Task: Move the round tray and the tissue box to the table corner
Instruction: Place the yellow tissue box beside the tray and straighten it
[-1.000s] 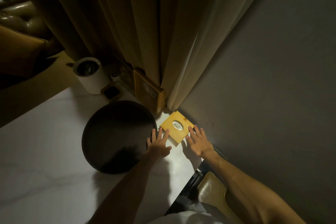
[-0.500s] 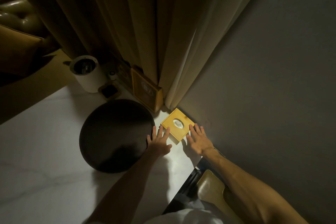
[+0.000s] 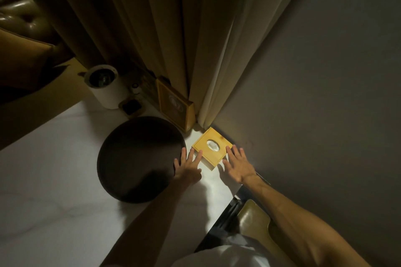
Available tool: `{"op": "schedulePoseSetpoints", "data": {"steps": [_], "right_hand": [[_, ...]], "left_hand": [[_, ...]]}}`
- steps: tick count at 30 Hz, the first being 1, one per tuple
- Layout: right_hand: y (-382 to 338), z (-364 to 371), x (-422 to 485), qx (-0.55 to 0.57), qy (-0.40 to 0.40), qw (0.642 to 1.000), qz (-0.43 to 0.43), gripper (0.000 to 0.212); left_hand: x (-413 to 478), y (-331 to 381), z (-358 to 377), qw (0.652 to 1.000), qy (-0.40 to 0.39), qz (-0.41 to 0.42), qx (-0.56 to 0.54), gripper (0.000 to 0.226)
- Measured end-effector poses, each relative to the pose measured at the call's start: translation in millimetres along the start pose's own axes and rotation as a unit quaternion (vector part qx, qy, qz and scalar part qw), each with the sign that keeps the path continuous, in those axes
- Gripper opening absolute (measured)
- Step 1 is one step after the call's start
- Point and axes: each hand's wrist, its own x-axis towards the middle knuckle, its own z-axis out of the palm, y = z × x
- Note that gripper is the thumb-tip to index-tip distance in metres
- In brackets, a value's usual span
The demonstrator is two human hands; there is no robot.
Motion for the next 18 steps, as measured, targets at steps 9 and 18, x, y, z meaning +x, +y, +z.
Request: {"op": "schedulePoseSetpoints", "data": {"steps": [9, 18], "right_hand": [[1.5, -4.7, -2.8, 0.009, -0.027, 1.000, 0.005, 0.066], [0.3, -6.4, -6.0, -0.005, -0.032, 0.999, 0.010, 0.067]], "left_hand": [[2.7, 0.8, -3.2, 0.999, -0.027, -0.004, -0.032, 0.076], [4.5, 0.2, -5.7, 0.997, -0.054, -0.025, -0.047, 0.080]]}}
